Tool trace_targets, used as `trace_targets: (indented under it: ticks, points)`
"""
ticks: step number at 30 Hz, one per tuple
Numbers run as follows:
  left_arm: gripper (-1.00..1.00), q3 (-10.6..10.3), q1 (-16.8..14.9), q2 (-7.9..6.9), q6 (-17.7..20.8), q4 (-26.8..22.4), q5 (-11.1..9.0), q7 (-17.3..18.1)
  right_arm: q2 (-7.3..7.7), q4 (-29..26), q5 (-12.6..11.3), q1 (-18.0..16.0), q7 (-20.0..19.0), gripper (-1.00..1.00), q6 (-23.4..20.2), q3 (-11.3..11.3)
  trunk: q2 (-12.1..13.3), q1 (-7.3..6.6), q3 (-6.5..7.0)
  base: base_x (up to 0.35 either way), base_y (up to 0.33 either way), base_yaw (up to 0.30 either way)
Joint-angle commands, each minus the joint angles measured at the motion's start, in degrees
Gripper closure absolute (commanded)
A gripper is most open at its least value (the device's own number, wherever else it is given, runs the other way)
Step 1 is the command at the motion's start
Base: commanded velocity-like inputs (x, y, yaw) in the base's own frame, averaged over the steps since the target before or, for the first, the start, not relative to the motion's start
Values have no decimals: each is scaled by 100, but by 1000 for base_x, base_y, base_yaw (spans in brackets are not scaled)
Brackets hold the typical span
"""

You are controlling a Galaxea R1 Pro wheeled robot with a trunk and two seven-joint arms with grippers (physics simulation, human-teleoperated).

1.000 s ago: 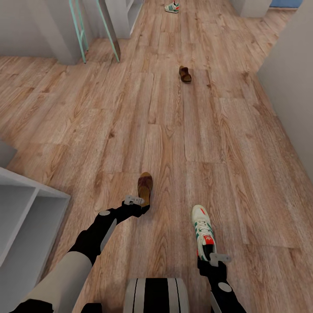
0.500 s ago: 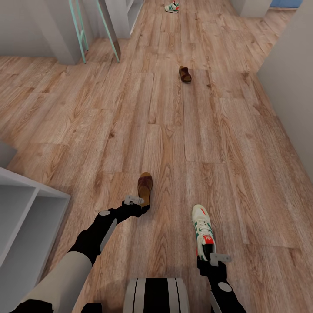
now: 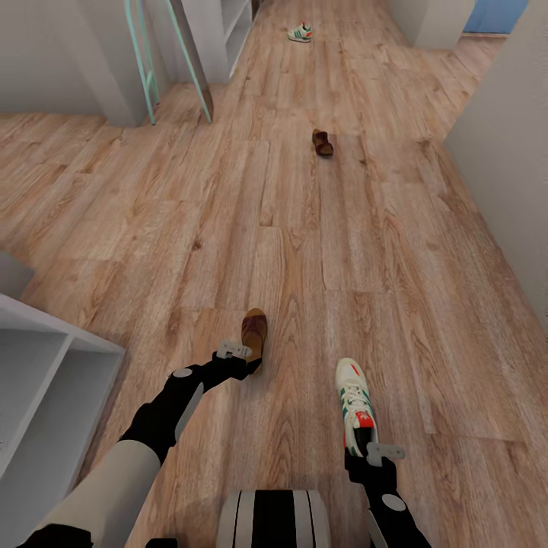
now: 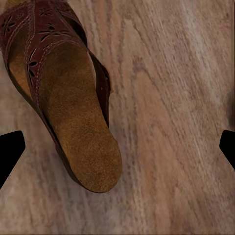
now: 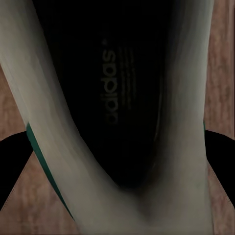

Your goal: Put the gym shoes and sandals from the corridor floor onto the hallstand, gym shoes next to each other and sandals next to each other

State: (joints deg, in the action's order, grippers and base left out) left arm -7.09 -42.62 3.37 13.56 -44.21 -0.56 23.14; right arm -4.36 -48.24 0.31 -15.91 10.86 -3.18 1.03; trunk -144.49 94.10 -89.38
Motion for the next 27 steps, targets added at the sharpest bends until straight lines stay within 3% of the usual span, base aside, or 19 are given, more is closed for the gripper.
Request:
trace_targets:
  ticks: [1, 15, 22, 27]
  points:
    - [-100, 5, -1, 0, 41, -9, -4, 14, -4, -10, 3, 0, 13, 100, -33, 6, 0, -3, 19, 0, 0, 0]
    - [-100, 19, 160, -132, 43, 17, 3, -4, -18, -24, -3, 0, 12, 100, -32, -11, 19, -39, 330, 0, 0, 0]
    - [-100, 28, 313, -267, 38, 64, 3, -21, -37, -36, -5, 0, 19, 100, -25, -15, 28, -57, 487, 0, 0, -4]
    - [-100, 211, 500, -299, 11, 75, 1, -107, -33, -41, -4, 0, 16, 100, -9, -11, 35, -70, 623, 0, 0, -100]
